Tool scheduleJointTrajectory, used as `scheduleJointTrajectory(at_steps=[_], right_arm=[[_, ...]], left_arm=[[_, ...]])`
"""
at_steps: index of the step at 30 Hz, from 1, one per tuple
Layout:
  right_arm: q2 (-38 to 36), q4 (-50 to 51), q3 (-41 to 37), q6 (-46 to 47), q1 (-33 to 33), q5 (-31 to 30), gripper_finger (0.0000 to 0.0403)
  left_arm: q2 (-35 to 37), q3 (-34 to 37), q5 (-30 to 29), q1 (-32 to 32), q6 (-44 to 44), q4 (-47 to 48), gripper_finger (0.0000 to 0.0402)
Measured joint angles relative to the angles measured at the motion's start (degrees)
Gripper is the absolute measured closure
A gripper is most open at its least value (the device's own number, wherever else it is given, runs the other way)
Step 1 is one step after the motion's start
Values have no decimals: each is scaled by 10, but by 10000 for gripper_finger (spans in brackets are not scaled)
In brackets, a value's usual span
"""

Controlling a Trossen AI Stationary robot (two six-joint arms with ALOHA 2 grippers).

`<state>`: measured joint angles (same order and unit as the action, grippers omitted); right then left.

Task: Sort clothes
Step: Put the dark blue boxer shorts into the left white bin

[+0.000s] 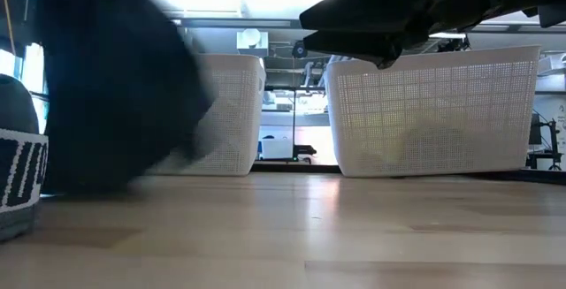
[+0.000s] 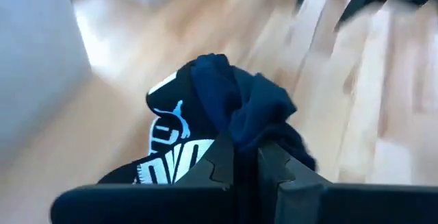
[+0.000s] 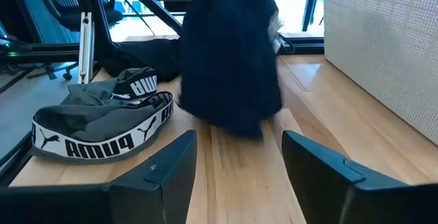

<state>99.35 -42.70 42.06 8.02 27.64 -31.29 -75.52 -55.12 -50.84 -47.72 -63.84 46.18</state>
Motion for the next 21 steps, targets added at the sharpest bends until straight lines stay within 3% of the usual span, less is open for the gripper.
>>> scheduleJointTrajectory(at_steps=[10,15,21], right_arm=[[0,0,0,10,0,0,198],[0,0,0,10,-3,0,199],[0,0,0,10,-3,0,199]], left_arm=[[76,-177,-227,94,496,1,393],[122,-218,-234,229,638,1,393],[155,-220,-234,451,736,-16,392]])
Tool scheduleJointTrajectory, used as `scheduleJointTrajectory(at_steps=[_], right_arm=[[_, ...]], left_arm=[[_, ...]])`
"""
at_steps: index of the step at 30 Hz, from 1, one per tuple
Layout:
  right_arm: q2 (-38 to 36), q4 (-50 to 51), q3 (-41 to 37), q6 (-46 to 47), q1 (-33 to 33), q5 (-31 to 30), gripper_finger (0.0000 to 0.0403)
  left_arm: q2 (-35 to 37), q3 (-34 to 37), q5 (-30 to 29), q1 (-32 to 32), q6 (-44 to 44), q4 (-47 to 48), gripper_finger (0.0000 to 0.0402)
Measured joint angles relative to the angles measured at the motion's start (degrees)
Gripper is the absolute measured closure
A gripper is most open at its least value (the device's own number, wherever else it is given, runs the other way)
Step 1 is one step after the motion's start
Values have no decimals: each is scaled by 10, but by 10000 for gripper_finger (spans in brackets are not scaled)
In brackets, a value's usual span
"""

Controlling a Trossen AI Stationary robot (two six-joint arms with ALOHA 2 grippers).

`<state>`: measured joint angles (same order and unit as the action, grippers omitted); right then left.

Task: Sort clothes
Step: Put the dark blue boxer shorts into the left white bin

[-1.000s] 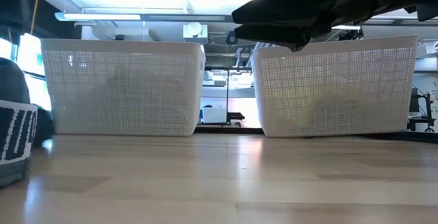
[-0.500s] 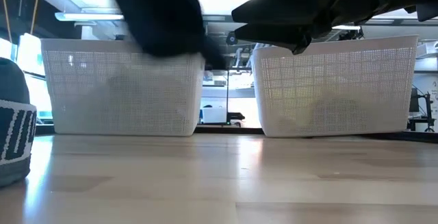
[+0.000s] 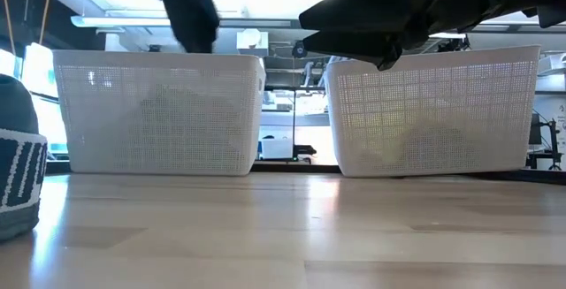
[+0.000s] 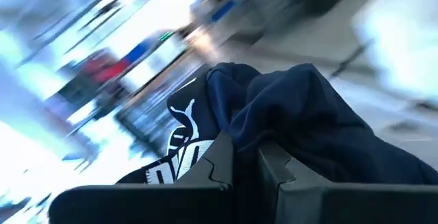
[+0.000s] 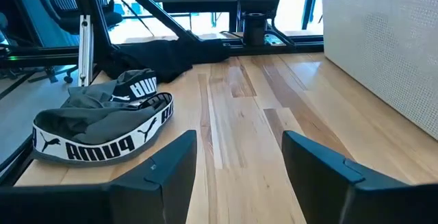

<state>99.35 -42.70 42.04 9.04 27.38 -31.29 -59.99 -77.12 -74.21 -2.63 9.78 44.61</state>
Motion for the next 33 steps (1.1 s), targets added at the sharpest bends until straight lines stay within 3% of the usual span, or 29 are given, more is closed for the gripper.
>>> scheduleJointTrajectory(at_steps=[3,7,12,17,24,28,33], right_arm=[[0,0,0,-1,-1,0,198],[0,0,0,0,-8,0,198],[0,0,0,12,-12,0,199],[0,0,0,14,-11,0,198],[0,0,0,13,-12,0,199],[0,0,0,15,-11,0,199],[0,1,0,14,-11,0,199]], left_arm=[[-2,0,58,119,39,-17,392],[-23,3,236,256,24,-25,391],[-75,34,381,354,-32,-24,372],[-145,64,490,398,-60,-25,307],[-231,72,574,422,-96,-34,210],[-226,69,582,418,-96,-40,189],[-178,26,581,393,-91,2,192]])
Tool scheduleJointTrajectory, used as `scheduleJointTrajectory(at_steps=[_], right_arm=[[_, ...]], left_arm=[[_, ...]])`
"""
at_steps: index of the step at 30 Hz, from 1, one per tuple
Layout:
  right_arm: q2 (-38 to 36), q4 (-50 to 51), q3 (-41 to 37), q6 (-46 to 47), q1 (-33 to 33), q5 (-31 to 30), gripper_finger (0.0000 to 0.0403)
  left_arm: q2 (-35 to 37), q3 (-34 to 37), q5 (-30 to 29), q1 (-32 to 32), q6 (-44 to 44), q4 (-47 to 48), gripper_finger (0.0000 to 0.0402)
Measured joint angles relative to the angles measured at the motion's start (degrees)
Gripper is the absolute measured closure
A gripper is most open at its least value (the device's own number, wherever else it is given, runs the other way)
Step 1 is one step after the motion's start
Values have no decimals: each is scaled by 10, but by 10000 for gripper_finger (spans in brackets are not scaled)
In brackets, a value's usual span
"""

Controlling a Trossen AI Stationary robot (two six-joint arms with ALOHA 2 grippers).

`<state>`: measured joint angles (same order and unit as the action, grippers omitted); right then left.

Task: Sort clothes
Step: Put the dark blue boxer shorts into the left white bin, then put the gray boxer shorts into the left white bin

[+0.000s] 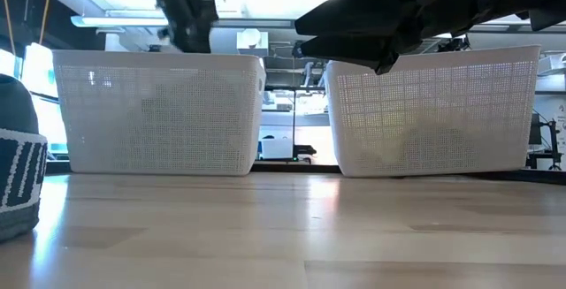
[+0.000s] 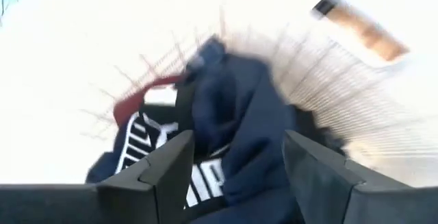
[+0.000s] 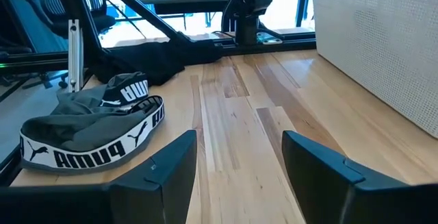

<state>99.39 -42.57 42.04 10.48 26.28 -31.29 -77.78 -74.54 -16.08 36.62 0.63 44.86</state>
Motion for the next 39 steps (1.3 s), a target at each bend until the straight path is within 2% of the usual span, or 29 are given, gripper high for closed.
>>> scheduleJointTrajectory(at_steps=[4,8,12,15,19,23,25,28,32,35,39], right_arm=[[0,0,0,-2,0,0,199],[0,0,0,-4,-1,0,198],[0,0,0,-4,-2,0,199],[0,0,0,-4,-2,0,199],[0,-1,0,-4,-2,0,199],[0,-1,0,-4,-2,0,199],[0,-2,0,-4,-2,0,199],[0,-7,0,-4,-2,0,199],[0,-13,0,-4,-2,0,199],[0,-15,0,-4,-2,0,199],[0,-14,0,-2,1,1,199]], left_arm=[[60,-14,21,-66,-30,11,196],[109,-12,39,-192,-35,5,200],[138,15,-13,-339,-47,-13,206],[147,48,-76,-437,-63,-56,211],[147,91,-130,-553,-92,-113,221],[142,134,-149,-658,-100,-182,231],[137,148,-149,-706,-111,-186,235],[125,166,-154,-766,-163,-179,240],[96,179,-176,-824,-287,-146,246],[60,179,-191,-857,-378,-114,252],[-6,179,-182,-892,-456,-103,261]])
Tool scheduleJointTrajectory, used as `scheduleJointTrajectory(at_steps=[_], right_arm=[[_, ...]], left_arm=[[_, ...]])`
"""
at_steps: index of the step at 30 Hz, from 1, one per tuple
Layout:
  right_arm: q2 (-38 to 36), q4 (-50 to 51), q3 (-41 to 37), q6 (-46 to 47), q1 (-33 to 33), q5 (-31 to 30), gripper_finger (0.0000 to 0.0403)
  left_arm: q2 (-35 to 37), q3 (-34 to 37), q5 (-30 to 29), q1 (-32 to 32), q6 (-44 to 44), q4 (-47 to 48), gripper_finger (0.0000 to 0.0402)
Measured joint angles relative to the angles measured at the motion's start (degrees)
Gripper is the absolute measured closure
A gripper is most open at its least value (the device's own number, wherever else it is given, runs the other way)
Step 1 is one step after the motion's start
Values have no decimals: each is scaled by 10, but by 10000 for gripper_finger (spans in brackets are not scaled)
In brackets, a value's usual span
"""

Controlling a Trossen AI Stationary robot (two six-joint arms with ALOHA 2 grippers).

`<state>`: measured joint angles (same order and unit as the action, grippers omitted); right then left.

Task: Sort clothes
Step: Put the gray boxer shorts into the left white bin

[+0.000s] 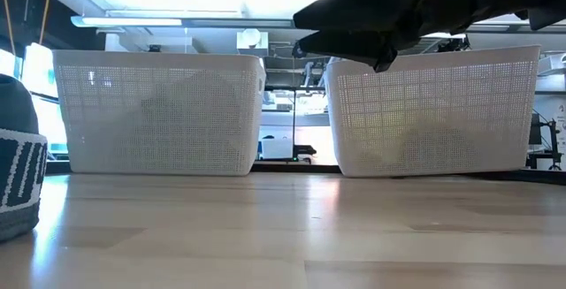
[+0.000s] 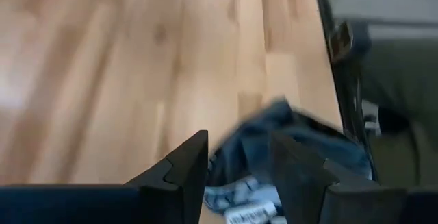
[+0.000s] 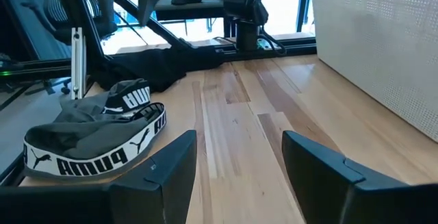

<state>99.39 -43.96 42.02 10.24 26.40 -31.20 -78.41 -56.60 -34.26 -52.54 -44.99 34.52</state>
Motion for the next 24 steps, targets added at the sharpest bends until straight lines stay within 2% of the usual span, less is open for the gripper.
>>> scheduleJointTrajectory(at_steps=[4,8,10,13,17,20,24], right_arm=[[0,7,0,-2,8,2,199],[0,10,0,-2,7,2,199],[0,10,0,-2,6,2,199],[0,10,0,-2,7,2,199],[0,14,0,1,9,2,199],[0,32,0,-9,11,2,199],[14,63,0,-24,12,9,199]], left_arm=[[-79,0,26,-26,-66,-23,263],[-151,0,126,-32,-126,-74,264],[-182,0,161,-32,-127,-116,264],[-222,0,172,-28,-91,-181,264],[-271,-1,188,-6,-86,-180,269],[-285,-3,213,14,-75,-174,296],[-275,-1,184,44,-3,-200,364]])
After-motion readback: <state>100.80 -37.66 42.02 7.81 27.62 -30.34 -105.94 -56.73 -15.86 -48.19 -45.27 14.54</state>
